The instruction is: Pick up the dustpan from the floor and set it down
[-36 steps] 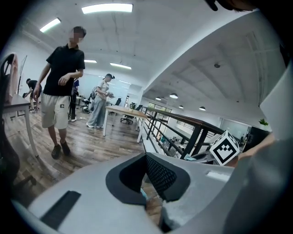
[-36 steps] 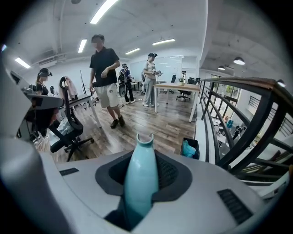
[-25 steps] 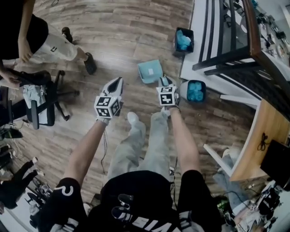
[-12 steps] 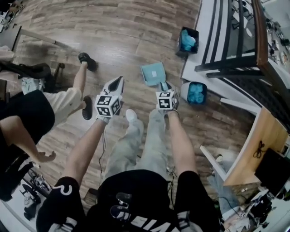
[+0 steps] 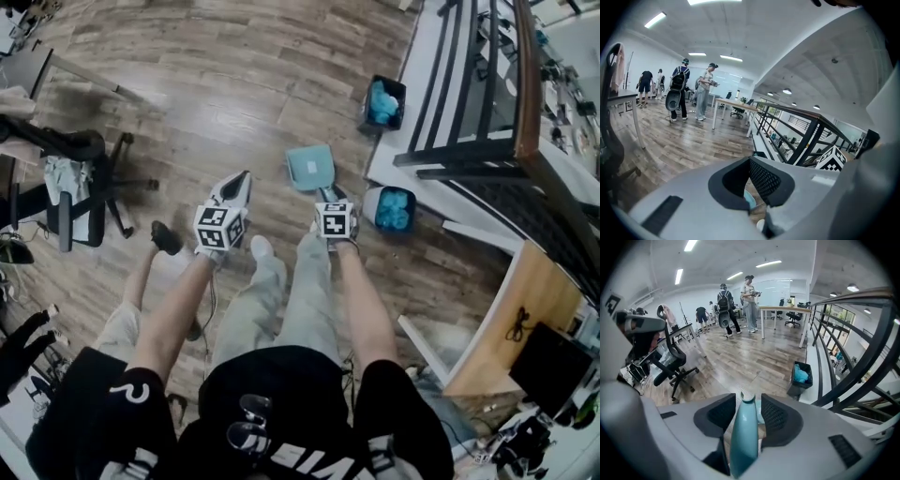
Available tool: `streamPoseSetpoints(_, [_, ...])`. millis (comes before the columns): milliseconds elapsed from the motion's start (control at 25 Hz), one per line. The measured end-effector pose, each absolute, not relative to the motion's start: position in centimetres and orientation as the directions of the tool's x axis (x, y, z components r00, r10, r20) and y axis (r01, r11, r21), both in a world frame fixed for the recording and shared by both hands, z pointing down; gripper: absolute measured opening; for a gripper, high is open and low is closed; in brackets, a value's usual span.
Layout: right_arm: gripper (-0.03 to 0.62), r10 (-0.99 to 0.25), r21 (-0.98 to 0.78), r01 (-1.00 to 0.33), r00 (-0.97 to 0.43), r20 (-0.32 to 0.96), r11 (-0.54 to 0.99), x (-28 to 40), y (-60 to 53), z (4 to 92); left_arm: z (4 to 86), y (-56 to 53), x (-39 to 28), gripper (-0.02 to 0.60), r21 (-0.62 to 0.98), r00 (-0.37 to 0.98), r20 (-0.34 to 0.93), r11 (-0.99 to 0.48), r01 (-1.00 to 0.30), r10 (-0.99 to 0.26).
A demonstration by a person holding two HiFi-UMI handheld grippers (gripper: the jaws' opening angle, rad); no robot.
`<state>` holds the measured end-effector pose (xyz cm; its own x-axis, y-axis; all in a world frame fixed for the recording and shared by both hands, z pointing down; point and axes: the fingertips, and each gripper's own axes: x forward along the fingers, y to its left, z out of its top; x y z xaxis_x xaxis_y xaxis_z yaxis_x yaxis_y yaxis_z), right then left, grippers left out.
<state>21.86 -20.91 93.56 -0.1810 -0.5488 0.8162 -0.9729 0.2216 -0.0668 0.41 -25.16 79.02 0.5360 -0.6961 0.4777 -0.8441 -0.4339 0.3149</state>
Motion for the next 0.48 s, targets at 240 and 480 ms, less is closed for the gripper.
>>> streamPoseSetpoints(240, [0.161,-0.615,-0.085,-0.973,-0.202,0.762,0.213,22.5,-21.5,86.8,75.5,-23.8,-0.5,-0.003,0.332,0.518,0.462,-0.401,-0.854,-0.720])
streamPoseSetpoints(480, [0.100,-0.686,-0.110,-0.973,-0.222,0.693,0.203,22.1,-22.4,78.1,69.7,-23.5,-1.9,-0.003,0.339,0.513,0.420,-0.395,-0.854,-0.748])
